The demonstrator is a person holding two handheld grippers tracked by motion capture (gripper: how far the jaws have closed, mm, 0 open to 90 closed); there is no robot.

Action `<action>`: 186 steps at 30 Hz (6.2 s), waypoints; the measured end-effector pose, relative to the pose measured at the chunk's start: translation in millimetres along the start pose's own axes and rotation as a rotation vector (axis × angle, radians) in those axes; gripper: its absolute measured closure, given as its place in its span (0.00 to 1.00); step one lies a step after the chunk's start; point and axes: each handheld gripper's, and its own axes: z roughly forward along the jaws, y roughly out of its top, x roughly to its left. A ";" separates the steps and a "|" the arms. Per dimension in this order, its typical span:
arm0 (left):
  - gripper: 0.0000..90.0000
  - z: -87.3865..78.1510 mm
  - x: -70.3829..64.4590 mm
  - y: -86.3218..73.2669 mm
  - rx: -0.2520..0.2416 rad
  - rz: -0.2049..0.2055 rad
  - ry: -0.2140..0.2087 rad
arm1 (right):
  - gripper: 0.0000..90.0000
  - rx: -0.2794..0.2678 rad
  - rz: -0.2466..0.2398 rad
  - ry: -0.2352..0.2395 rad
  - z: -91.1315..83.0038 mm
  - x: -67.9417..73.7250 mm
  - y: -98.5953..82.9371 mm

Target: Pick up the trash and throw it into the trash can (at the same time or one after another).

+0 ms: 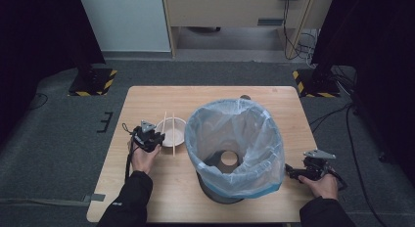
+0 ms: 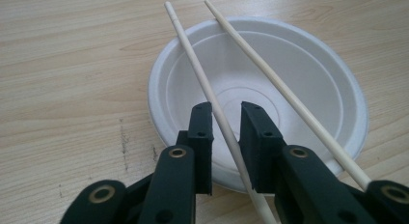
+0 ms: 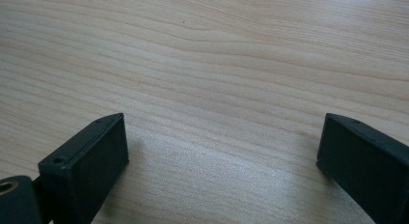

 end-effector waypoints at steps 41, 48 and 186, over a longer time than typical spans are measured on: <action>0.95 -52.0 11.9 25.2 -0.186 -0.042 -0.014 | 0.05 0.000 0.000 0.002 -0.1 -0.1 0.0; 0.95 -77.7 17.7 34.7 -0.280 -0.068 -0.030 | 0.05 0.000 0.000 0.002 0.0 -0.1 0.0; 0.44 -43.9 -11.2 31.8 -0.277 0.012 -0.080 | 0.04 0.000 -0.006 0.004 0.8 0.5 0.6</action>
